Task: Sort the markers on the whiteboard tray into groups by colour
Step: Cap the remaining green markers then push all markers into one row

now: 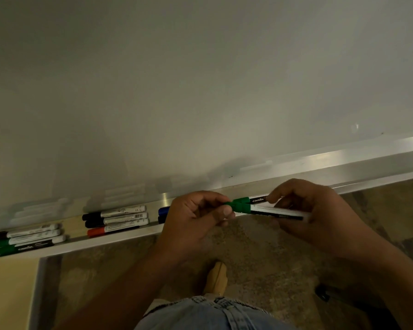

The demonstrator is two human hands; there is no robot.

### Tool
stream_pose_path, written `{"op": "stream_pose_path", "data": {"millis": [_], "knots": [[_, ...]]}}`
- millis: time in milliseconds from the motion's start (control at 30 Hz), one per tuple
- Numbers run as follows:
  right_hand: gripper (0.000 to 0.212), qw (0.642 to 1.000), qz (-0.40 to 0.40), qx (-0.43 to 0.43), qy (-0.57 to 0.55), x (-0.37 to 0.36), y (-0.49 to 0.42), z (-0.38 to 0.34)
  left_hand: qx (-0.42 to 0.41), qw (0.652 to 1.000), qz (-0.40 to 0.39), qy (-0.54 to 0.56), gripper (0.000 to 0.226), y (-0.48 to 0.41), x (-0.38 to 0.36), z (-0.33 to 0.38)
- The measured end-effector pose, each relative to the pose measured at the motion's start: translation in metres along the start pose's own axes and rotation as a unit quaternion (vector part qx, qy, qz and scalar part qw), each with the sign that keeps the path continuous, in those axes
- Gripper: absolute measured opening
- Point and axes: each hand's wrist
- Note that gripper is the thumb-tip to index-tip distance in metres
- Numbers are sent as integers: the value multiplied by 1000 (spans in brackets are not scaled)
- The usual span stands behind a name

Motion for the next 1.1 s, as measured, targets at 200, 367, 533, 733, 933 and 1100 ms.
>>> {"op": "stream_pose_path", "data": {"millis": [200,367,533,733,933,1100], "knots": [[19,998,39,23,-36,-3,6,1,19,999,-34,11,19,8,0,2],[18,996,40,26,-71,-7,10,3,8,999,-32,15,17,13,-3,4],[17,994,39,36,-91,-10,7,2,-11,999,-35,2,17,13,-1,5],[26,999,12,35,35,-19,-4,28,-14,986,-6,-164,18,-6,6,-11],[22,969,77,15,236,-45,-11,85,-14,949,52,-311,37,-23,-7,-39],[21,949,114,-17,292,-59,-21,118,-8,940,67,-334,39,-20,3,-49]]}}
Point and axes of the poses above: each hand's wrist, its own y-axis away from the middle knuckle, its own x-axis out of the back of the hand, z = x × y, and after that the axes turned 5 degrees about x, right-handed
